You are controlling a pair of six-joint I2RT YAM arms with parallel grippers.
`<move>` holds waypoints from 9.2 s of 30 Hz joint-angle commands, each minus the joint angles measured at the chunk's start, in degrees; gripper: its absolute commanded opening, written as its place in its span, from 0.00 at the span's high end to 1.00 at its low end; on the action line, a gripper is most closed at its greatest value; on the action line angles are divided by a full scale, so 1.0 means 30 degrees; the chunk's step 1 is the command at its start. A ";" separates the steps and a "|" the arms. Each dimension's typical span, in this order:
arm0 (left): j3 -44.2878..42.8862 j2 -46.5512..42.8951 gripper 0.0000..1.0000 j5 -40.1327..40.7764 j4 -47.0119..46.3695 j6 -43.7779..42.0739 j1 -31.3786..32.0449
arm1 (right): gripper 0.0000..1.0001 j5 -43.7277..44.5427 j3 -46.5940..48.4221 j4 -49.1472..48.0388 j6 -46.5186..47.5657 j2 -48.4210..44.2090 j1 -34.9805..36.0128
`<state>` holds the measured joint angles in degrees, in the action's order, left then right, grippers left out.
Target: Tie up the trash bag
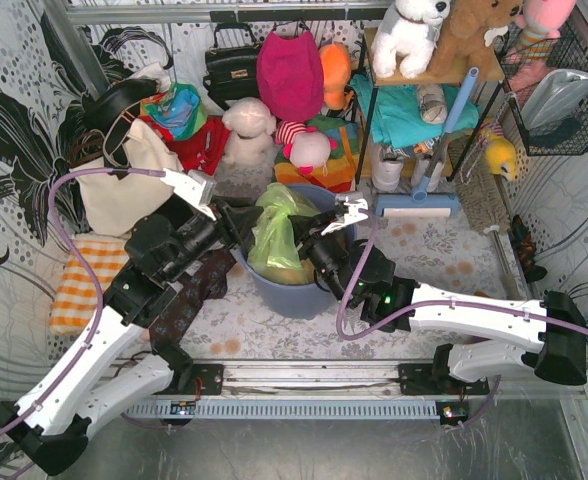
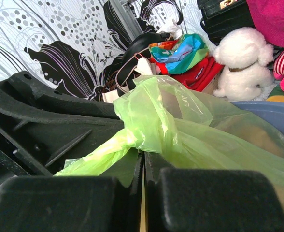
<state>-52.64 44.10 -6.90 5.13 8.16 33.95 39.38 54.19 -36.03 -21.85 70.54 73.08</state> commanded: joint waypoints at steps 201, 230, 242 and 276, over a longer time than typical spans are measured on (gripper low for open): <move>-0.4927 0.0805 1.00 0.0546 0.0157 0.4771 -0.0274 | 0.33 -1.0595 -0.0945 0.4710 -0.7365 -0.4191 -0.1215; -0.5036 0.1050 1.00 0.0160 0.0079 0.4896 -0.0274 | 0.63 -1.2369 0.0181 0.1944 -1.1436 -0.2369 -0.1283; -0.5490 0.1379 1.00 0.1846 -0.0050 0.3719 -0.0276 | 1.00 -1.0728 0.2423 0.9462 -1.0069 -0.4112 -0.1335; -0.8037 0.3474 0.33 -0.3185 0.6473 0.6039 -0.0289 | 1.00 -0.6929 0.2545 1.7217 -1.0138 -0.6152 -0.1358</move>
<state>-73.78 54.43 -14.81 20.45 27.68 33.30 18.09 60.77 17.89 -52.49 51.86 69.28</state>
